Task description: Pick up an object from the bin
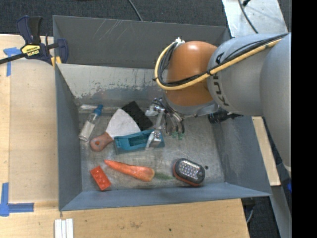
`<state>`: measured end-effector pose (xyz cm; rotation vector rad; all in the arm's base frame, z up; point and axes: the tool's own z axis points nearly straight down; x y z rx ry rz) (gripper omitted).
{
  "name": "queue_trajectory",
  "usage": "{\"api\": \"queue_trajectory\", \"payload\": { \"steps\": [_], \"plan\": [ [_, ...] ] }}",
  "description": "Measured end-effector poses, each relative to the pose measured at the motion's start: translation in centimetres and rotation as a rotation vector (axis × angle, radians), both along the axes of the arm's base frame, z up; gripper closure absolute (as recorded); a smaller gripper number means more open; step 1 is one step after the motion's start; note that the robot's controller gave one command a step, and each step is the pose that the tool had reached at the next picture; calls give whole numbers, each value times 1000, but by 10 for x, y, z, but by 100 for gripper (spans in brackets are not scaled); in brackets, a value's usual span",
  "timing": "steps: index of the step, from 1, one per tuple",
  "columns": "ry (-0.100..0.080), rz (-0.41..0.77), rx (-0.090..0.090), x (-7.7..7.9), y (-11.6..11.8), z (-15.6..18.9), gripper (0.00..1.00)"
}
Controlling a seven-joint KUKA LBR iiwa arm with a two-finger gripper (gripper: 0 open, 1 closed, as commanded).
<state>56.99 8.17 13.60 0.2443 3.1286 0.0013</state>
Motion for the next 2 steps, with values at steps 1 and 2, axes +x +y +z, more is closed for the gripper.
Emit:
{"api": "queue_trajectory", "payload": {
  "steps": [1,2],
  "plan": [
    [-1,117,-1,3,3,-46,0],
    [5,152,-1,1,2,-48,100]
  ]
}}
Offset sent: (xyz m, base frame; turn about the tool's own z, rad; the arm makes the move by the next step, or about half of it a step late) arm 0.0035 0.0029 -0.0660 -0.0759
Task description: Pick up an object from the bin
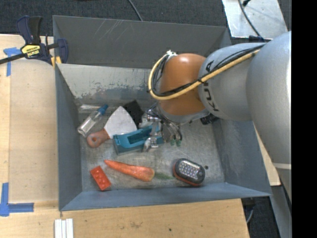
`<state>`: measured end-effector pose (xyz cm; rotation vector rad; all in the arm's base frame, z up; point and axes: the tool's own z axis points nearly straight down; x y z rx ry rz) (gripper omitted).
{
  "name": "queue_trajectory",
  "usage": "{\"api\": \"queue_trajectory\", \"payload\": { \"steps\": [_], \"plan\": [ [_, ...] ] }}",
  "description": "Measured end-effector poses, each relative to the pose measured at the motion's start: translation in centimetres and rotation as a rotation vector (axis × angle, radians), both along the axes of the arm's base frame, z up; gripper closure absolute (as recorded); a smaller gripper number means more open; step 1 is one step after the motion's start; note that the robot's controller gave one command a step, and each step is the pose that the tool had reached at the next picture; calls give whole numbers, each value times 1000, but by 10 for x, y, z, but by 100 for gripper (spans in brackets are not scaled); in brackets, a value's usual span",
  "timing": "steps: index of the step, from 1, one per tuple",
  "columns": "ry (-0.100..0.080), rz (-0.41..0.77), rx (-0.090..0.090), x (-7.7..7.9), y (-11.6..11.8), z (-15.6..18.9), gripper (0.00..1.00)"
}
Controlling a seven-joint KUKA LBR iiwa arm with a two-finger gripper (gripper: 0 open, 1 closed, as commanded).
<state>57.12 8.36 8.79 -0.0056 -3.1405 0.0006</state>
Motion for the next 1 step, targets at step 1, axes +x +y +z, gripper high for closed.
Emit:
{"api": "queue_trajectory", "payload": {
  "steps": [1],
  "plan": [
    [0,0,0,0,0,0,100]
  ]
}}
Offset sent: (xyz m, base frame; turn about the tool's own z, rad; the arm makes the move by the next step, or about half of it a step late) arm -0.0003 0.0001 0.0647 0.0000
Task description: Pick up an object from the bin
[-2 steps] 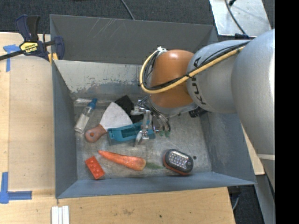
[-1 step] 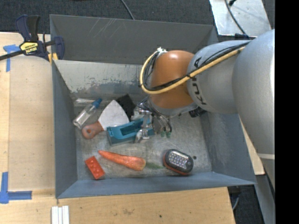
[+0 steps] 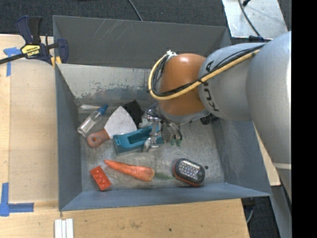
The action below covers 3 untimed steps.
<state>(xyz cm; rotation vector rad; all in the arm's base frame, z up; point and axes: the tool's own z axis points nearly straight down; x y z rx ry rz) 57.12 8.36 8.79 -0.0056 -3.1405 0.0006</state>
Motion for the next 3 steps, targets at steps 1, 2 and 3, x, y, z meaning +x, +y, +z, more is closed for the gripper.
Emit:
{"api": "queue_trajectory", "payload": {
  "steps": [1,2,3],
  "plan": [
    [2,0,0,-1,0,3,100],
    [8,0,-1,-3,0,20,100],
    [7,0,-1,-3,-1,37,100]
  ]
}}
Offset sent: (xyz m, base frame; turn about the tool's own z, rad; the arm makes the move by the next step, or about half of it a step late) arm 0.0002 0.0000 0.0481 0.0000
